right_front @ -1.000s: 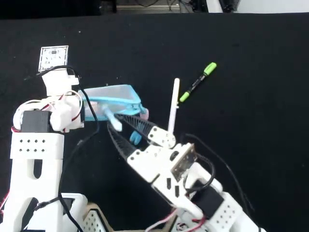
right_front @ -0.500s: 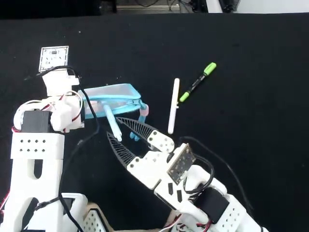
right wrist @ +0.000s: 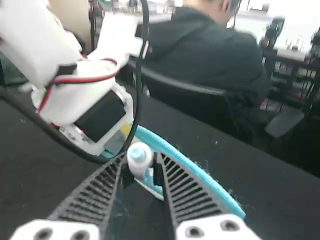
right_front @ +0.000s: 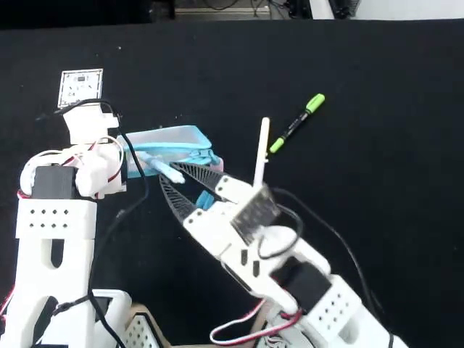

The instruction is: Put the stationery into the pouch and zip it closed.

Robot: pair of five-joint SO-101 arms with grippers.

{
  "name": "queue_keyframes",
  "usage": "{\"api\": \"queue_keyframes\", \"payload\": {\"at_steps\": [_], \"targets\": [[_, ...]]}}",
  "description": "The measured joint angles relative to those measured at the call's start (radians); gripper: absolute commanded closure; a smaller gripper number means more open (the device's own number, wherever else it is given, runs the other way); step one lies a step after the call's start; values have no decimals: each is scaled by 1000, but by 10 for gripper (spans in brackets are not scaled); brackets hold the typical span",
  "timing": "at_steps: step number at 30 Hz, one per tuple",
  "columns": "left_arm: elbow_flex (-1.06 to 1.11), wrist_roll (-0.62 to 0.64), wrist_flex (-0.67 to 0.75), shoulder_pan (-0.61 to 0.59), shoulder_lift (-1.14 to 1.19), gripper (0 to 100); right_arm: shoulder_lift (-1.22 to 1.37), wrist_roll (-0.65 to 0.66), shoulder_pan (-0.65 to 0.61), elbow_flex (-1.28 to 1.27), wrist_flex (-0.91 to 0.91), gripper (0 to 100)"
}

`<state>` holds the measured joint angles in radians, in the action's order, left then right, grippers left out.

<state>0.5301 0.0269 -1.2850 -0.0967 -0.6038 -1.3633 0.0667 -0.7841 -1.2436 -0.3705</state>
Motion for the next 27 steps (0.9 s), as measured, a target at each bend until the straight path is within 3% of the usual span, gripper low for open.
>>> {"api": "queue_keyframes", "payload": {"at_steps": [9, 17, 21, 27], "targets": [[0, 0, 0, 0, 0, 970, 252, 0, -32, 167, -26, 804], [0, 0, 0, 0, 0, 970, 244, 0, -26, 327, -259, 893], [0, 0, 0, 0, 0, 970, 132, 0, 103, 350, -315, 913], [0, 0, 0, 0, 0, 970, 84, 0, 393, 359, -470, 913]]}}
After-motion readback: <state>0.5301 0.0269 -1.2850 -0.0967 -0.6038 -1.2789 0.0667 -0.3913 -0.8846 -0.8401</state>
